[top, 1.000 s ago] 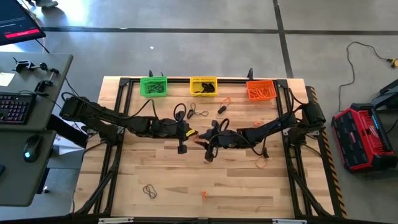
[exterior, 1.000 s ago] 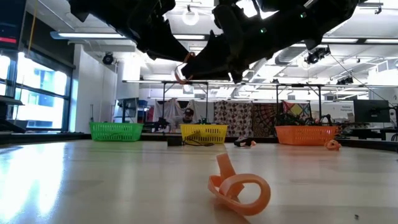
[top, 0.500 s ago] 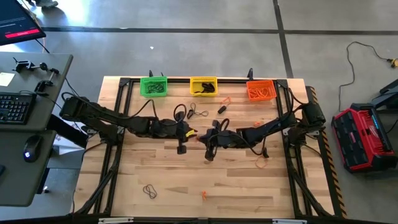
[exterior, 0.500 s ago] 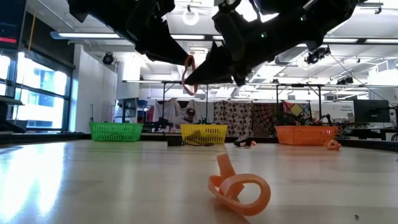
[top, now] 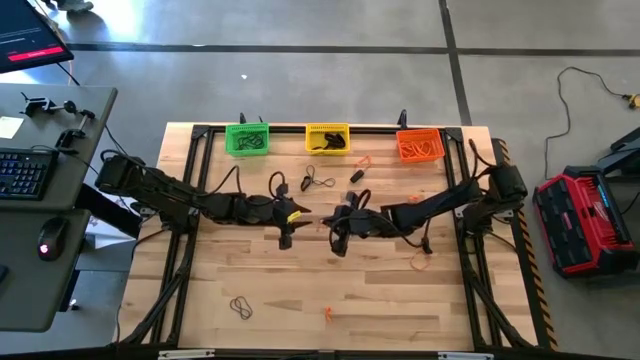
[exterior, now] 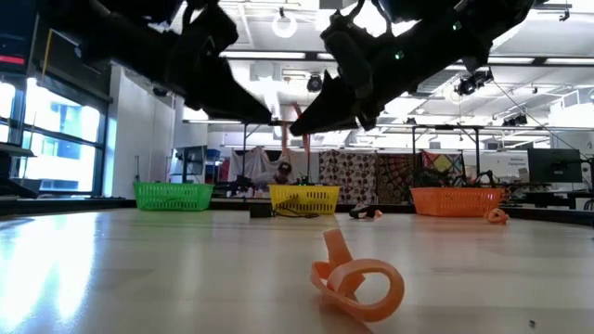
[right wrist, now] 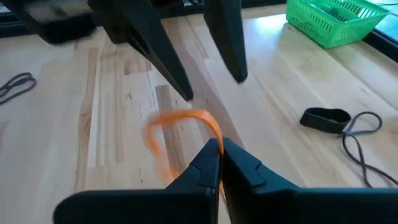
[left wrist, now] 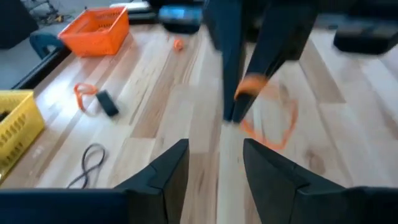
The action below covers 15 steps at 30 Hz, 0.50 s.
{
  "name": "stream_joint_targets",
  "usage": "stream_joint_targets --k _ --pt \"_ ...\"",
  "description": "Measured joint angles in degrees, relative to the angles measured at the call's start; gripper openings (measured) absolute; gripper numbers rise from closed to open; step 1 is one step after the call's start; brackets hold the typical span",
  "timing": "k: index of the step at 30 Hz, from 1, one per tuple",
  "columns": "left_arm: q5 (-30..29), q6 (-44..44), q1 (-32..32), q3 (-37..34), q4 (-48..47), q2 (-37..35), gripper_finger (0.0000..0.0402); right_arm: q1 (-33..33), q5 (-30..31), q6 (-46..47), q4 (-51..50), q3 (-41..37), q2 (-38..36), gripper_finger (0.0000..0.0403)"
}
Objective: Sort rubber bands into baskets
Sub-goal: Put the orange rubber band into the orange bin
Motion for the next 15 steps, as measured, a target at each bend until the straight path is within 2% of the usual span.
stream_joint_targets --k 4,8,12,15 --pt "0.8 -1.1 0.7 -2.1 2.0 0.0 0.0147 -0.4 2.1 -0.2 -4.4 0.0 -3.3 0.0" --pt "3.2 -1.6 0.7 -5.0 8.1 0.0 0.0147 -2.9 7.7 0.7 -15.3 0.0 -9.7 0.0" --pt "6.7 -3.3 1.1 -9.0 17.5 0.0 0.0147 -8.7 10.5 3.5 -29.1 0.0 -16.9 0.0" --pt "7.0 -4.4 1.5 -11.2 21.9 0.0 0.0147 -14.7 12.5 5.5 -38.8 0.0 -21.1 0.0"
